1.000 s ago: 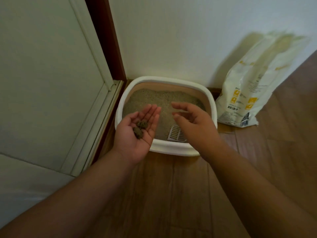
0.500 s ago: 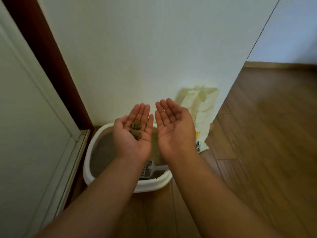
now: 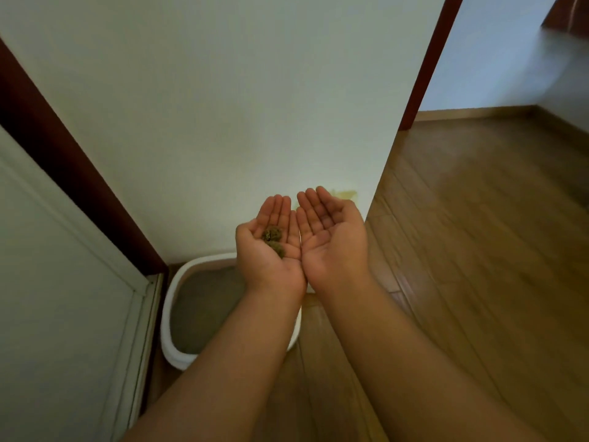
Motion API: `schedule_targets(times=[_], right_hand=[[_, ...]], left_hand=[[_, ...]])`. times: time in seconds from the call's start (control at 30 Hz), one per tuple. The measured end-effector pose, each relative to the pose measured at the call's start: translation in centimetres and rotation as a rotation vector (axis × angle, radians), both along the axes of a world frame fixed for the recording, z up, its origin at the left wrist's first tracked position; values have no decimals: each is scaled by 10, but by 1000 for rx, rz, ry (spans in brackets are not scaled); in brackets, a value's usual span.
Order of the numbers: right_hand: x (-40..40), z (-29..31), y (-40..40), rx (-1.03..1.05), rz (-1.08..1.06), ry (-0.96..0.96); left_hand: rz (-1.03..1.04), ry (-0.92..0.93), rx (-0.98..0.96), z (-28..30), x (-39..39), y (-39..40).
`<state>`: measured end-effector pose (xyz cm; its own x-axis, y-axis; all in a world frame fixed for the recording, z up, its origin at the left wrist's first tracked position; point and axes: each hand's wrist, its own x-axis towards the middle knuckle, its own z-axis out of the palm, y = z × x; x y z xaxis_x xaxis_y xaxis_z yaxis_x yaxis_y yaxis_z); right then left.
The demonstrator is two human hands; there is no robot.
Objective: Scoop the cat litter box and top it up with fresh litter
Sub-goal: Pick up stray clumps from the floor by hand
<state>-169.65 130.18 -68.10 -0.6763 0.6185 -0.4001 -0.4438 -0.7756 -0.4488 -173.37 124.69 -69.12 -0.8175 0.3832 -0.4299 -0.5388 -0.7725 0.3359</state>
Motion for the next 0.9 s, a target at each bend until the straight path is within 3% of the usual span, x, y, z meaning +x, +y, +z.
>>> schedule_targets(times=[0.53, 0.7, 0.9], right_hand=[[66, 492, 27, -13, -54, 31], [112, 574, 48, 28, -109, 79], [172, 610, 78, 61, -162, 141]], left_hand=[[-54, 26, -71, 502, 61, 25], [-93, 99, -51, 586, 106, 44], [-166, 157, -35, 623, 164, 73]])
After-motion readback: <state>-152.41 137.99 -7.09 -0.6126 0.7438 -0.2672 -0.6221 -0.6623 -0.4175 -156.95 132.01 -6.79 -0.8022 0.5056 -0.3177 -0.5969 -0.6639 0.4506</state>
